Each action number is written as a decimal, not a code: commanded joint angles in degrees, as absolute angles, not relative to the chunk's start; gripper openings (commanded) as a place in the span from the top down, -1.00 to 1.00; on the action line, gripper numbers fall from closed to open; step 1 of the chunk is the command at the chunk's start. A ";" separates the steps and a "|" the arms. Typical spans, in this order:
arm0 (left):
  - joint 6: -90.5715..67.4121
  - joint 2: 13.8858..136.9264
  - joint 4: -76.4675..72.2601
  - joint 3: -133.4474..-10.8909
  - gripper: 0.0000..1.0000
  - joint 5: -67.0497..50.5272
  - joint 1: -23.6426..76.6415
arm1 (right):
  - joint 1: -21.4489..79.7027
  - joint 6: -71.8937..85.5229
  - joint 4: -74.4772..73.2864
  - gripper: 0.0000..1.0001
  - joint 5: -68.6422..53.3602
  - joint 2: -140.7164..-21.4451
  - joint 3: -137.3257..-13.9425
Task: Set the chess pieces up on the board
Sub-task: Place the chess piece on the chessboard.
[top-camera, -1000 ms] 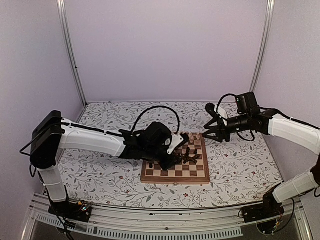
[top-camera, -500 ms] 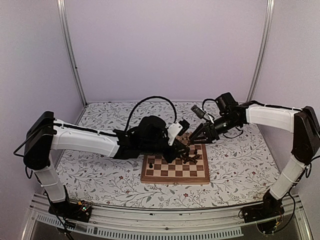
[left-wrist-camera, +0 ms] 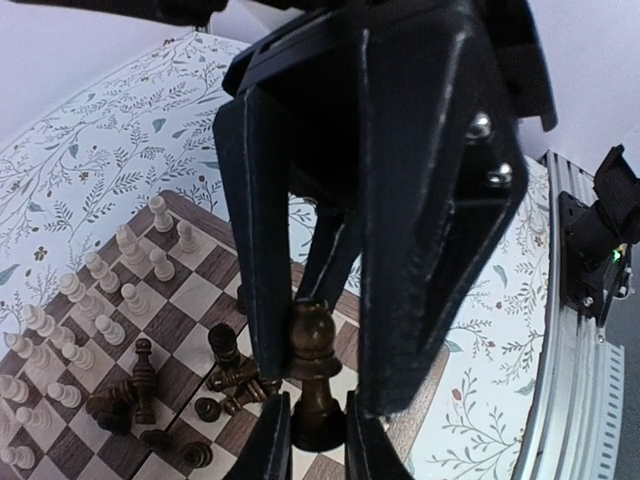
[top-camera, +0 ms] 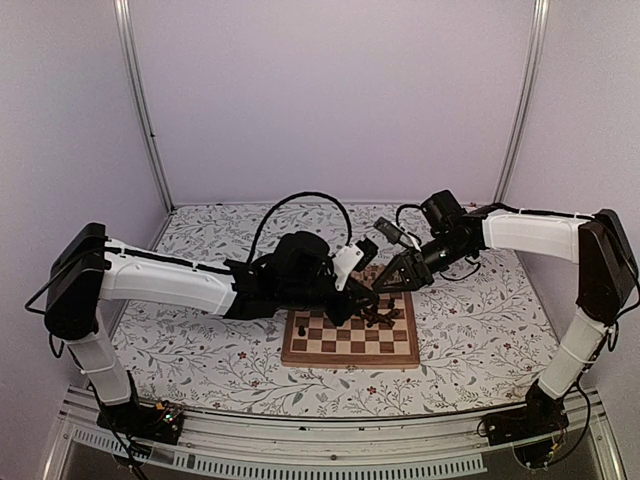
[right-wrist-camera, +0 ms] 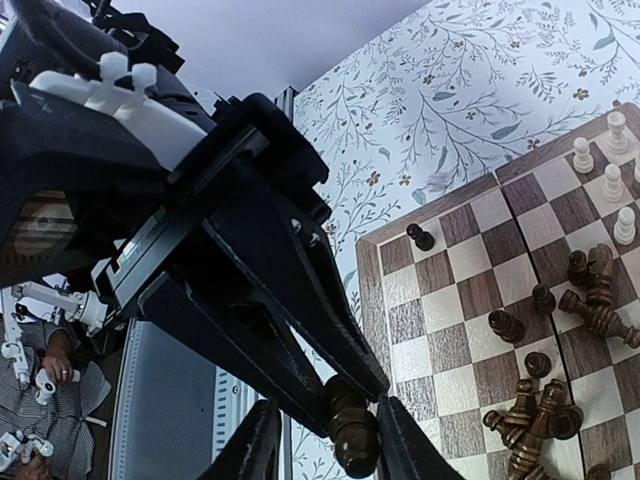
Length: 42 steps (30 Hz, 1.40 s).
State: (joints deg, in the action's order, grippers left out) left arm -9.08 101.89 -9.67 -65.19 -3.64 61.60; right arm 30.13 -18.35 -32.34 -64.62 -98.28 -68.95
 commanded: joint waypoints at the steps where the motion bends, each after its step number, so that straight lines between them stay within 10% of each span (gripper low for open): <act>1: -9.23 100.30 -10.98 -65.57 0.76 -3.69 61.92 | 30.62 -17.68 -32.50 0.45 -65.60 -99.52 -70.50; 7: -9.09 100.66 -10.46 -66.18 0.71 -3.15 62.13 | 30.59 -17.53 -32.19 0.80 -65.79 -99.50 -70.52; 22: -3.51 84.43 11.49 -67.17 -0.38 13.30 58.91 | 35.35 -28.06 -31.67 0.95 -38.71 -89.86 -66.35; 42: -1.35 83.68 10.78 -63.64 -0.34 12.40 42.80 | 50.83 -38.84 -32.71 0.98 -15.89 -95.00 -62.65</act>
State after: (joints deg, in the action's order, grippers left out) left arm -2.28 85.97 12.67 -64.64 12.93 42.70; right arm 49.47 -37.67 -32.25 -18.09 -92.12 -62.33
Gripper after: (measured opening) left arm 0.668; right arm 0.103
